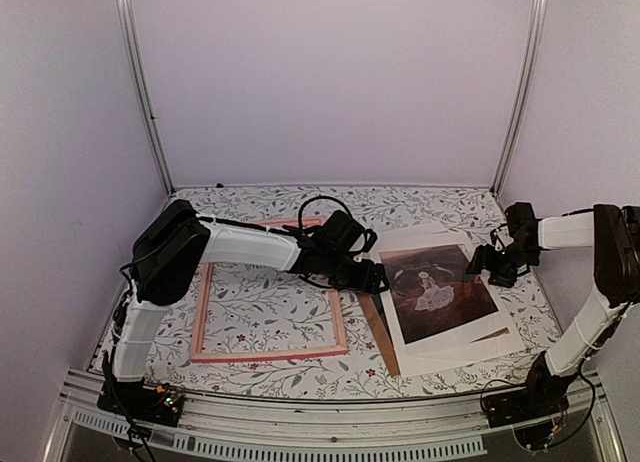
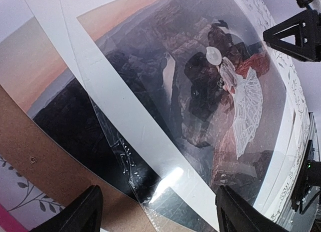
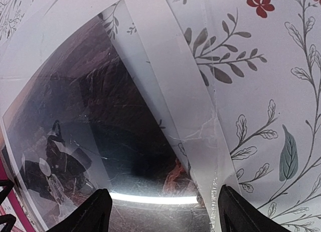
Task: Put the photo into the frame
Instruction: Pick up the glass panel from the mat board, then adjust the frame body at the center of the board, then place the glass panel at the frame body.
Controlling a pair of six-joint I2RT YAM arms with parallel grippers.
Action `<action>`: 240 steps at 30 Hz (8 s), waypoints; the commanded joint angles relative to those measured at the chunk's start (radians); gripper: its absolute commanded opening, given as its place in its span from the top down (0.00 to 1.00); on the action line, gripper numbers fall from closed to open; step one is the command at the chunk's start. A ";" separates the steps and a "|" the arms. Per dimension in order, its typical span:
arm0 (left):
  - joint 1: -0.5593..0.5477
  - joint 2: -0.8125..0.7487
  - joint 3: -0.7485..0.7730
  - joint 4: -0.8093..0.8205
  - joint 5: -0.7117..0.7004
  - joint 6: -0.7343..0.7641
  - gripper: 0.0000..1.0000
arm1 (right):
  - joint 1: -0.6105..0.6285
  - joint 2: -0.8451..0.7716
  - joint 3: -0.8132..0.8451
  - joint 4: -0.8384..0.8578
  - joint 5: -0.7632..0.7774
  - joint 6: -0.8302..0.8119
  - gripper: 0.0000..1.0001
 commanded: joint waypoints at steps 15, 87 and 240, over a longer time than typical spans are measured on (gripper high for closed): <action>0.030 0.003 -0.090 0.117 0.113 -0.145 0.21 | -0.074 -0.001 -0.074 0.093 -0.233 0.025 0.31; 0.125 -0.443 -0.351 0.137 -0.020 -0.009 0.16 | -0.023 -0.305 0.126 -0.115 -0.645 0.026 1.00; 0.781 -1.002 -0.785 -0.084 -0.225 0.156 0.00 | 0.688 0.307 0.206 0.754 -0.369 0.832 1.00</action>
